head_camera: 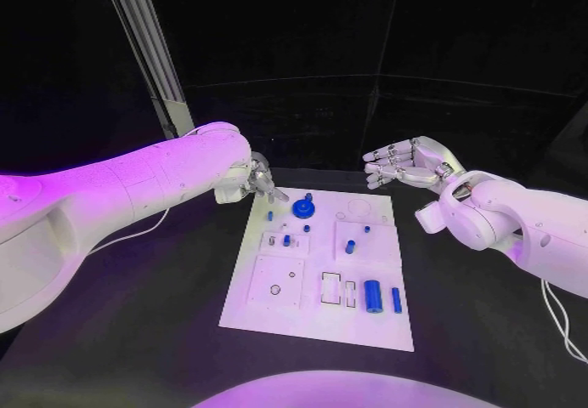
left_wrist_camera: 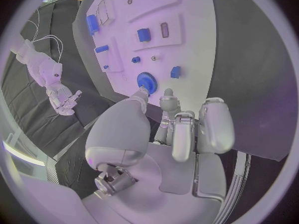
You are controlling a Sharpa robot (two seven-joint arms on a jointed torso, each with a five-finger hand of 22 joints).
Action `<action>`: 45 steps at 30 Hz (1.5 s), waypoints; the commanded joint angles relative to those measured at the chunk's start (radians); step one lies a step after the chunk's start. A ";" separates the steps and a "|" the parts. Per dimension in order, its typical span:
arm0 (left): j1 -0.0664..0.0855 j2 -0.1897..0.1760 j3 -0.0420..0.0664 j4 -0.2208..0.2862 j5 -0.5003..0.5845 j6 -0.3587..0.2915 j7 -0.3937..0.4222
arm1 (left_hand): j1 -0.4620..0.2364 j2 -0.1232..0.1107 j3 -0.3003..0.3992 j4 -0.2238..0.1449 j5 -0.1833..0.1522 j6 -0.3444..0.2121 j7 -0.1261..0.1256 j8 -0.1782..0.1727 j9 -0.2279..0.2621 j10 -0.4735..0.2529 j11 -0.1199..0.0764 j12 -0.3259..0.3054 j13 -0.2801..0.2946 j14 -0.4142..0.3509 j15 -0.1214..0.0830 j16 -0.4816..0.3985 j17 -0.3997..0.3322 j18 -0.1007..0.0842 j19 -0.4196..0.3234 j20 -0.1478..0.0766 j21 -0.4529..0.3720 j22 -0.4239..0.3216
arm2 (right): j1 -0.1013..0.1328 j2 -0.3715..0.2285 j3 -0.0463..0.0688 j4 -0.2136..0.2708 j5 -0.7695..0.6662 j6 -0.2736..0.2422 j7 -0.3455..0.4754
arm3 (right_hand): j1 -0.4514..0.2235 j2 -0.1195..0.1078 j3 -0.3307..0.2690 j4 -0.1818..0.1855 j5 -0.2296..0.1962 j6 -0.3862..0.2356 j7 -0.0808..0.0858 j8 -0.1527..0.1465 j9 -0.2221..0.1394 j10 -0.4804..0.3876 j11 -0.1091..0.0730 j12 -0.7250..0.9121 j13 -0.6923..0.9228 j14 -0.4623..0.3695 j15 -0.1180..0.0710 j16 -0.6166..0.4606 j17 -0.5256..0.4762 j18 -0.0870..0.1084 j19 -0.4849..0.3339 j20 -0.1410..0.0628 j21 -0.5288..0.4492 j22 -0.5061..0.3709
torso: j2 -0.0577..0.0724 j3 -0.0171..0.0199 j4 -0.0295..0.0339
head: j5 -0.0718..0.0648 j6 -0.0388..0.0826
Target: Assemble the parts on the task board
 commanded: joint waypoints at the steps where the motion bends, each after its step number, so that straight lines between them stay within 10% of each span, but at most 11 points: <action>1: -0.003 0.015 -0.003 -0.036 -0.010 0.078 0.020 | 0.014 0.001 -0.007 0.000 -0.004 0.010 -0.003 -0.004 -0.002 0.001 0.004 0.004 0.002 0.104 0.006 0.003 0.263 -0.001 0.001 0.010 0.001 0.003 | 0.002 0.001 0.001 0.001 0.000 0.011 0.010 | -0.009 0.002 0.003 -0.005 -0.005 -0.007 0.006 -0.001 0.000 -0.007 -0.002 -0.001 -0.001 -0.008 -0.003 -0.003 -0.001 0.008 -0.002 0.002 -0.003 -0.001 | -0.001 0.0002 0.0011 | -0.001 -0.002; 17: -0.018 0.043 -0.024 -0.095 -0.024 0.095 0.026 | 0.022 0.005 -0.017 0.000 -0.004 0.027 -0.006 -0.005 -0.009 0.008 0.002 0.011 0.011 0.104 0.004 0.003 0.263 -0.001 0.003 0.010 0.005 0.010 | 0.002 0.001 0.001 0.001 0.000 0.015 0.011 | -0.006 0.005 0.005 -0.007 -0.005 -0.007 0.005 -0.001 0.000 -0.007 -0.003 0.000 -0.001 -0.007 -0.003 -0.002 -0.002 0.009 -0.001 0.002 -0.005 -0.002 | -0.002 0.0012 0.0012 | 0.001 -0.004; 45: -0.029 0.062 -0.027 -0.114 -0.025 0.121 0.036 | 0.078 0.041 -0.015 -0.027 -0.003 0.069 -0.017 0.001 -0.019 0.024 -0.008 0.024 0.026 0.104 -0.003 0.003 0.263 -0.004 0.008 0.004 0.015 0.026 | 0.002 0.006 0.001 -0.003 0.000 0.017 0.011 | -0.006 0.005 0.005 -0.008 -0.005 -0.007 0.005 0.000 0.000 -0.007 -0.003 0.001 -0.001 -0.007 -0.003 -0.001 -0.003 0.009 0.000 0.002 -0.005 -0.002 | -0.003 0.0015 0.0021 | 0.000 -0.008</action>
